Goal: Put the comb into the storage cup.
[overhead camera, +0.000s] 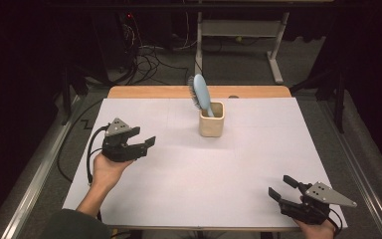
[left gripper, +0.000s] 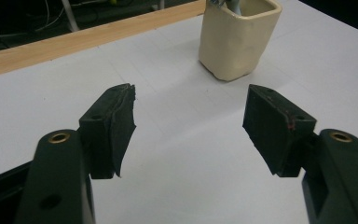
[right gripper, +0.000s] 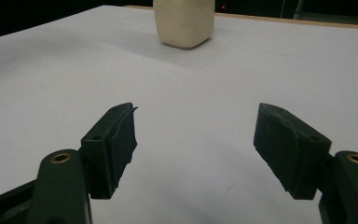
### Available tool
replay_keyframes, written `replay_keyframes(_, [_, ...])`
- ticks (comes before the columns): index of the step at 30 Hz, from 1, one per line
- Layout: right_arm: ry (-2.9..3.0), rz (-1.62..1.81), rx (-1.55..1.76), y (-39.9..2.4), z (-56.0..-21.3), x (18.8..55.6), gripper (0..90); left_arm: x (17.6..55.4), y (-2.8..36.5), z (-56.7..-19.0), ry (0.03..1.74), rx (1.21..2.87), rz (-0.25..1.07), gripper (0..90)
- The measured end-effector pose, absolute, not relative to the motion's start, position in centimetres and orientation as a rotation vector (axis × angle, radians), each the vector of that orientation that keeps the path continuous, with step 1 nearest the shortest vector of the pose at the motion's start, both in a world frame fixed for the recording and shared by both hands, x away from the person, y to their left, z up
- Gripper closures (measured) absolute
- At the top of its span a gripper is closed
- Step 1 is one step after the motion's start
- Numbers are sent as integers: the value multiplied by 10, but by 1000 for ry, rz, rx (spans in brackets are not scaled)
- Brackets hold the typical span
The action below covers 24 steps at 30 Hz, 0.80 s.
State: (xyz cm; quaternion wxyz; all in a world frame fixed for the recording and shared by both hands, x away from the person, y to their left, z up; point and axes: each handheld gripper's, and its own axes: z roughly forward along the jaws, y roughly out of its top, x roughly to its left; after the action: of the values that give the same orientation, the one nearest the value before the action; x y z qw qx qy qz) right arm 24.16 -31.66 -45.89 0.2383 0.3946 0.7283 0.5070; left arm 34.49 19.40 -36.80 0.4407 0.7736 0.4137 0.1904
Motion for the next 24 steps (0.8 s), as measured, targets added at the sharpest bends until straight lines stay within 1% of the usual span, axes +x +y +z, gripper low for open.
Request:
replay_keyframes(13, [1995,1388,1084,-317,-459,242,303,337,199,-371,1031,1914,476,337])
replay_keyframes(24, [1995,1390,1085,-317,-459,242,304,330,212,-377,1056,1892,472,336])
